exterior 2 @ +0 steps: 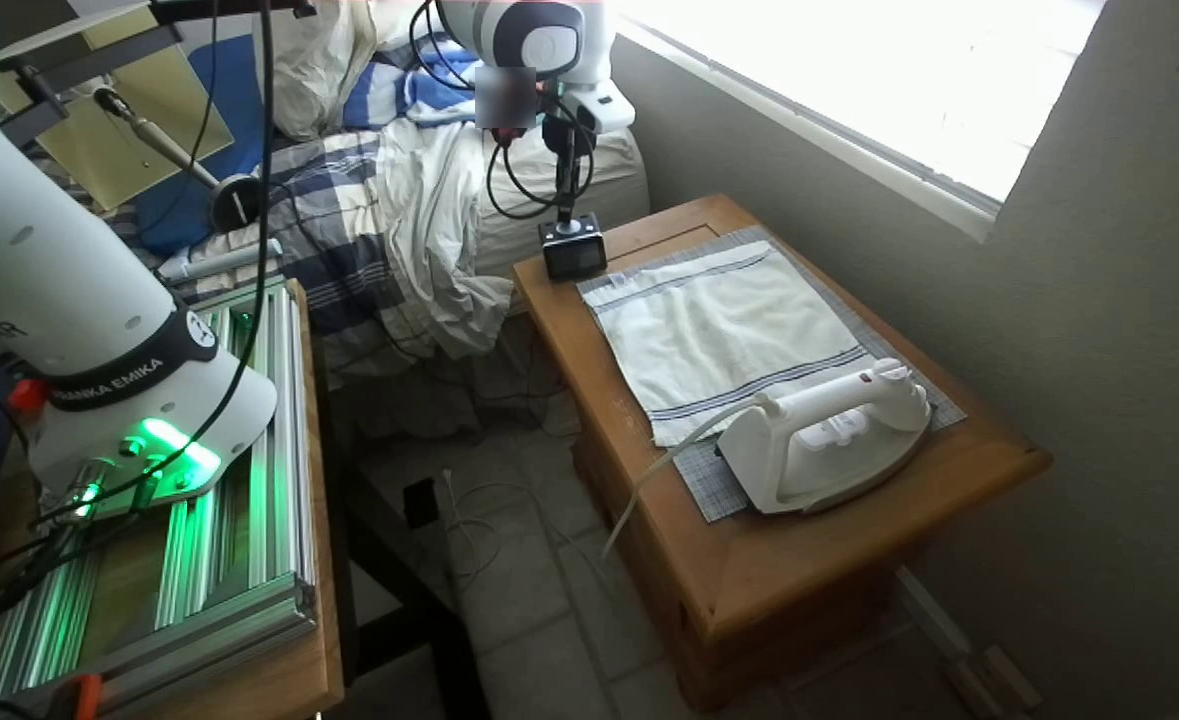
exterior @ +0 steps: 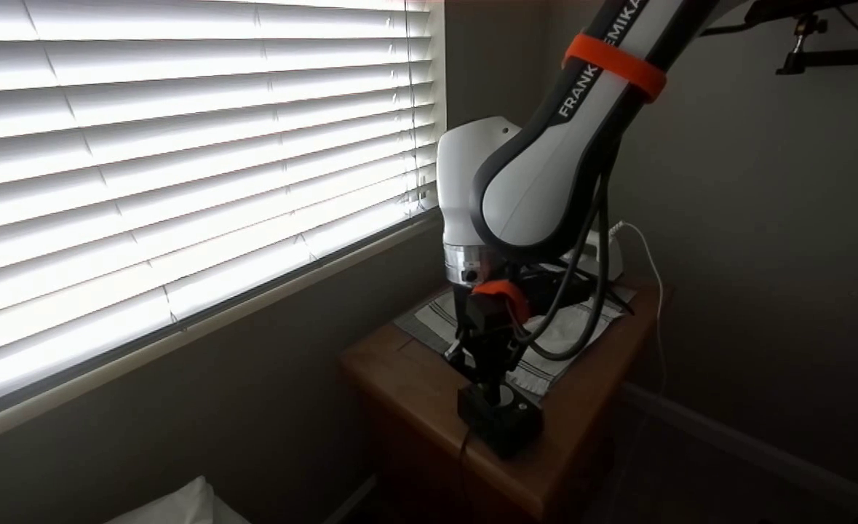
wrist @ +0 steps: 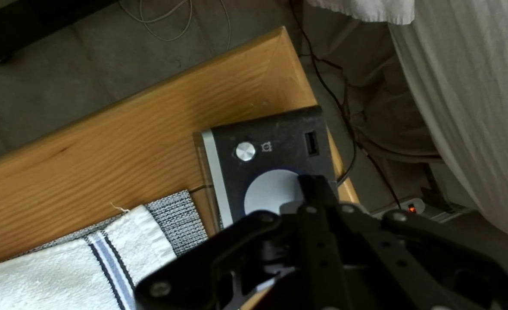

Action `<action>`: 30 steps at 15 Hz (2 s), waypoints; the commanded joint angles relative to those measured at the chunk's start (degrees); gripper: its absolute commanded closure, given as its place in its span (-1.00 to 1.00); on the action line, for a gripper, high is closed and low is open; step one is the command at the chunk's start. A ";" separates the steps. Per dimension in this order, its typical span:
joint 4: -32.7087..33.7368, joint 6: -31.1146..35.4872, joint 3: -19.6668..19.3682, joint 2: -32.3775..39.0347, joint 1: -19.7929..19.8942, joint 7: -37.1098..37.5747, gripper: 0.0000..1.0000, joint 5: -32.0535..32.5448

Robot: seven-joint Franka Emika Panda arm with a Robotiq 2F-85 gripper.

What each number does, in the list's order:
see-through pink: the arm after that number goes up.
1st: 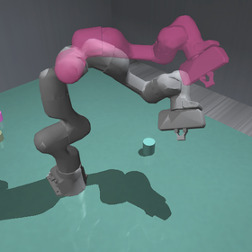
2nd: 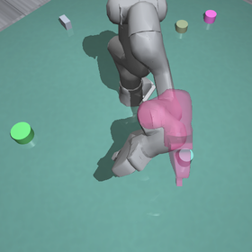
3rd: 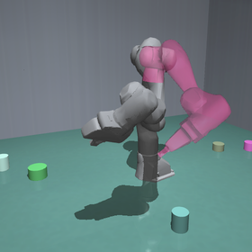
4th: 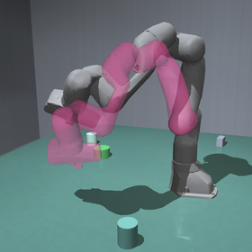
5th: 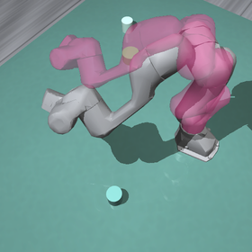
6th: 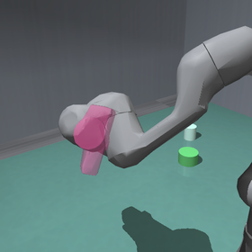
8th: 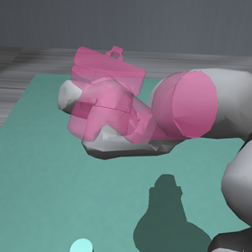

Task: Press a button on the black alarm

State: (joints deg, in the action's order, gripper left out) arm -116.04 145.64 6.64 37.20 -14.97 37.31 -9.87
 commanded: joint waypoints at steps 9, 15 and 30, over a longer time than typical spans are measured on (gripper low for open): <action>4.05 -1.68 -0.88 3.17 -0.21 0.11 1.00 -3.02; 4.16 -2.30 -2.01 3.42 0.02 1.09 1.00 -3.00; 5.01 -13.23 -3.07 3.30 0.45 1.86 1.00 -2.50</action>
State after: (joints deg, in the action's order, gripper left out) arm -112.72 135.09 3.41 38.40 -14.39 39.02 -11.75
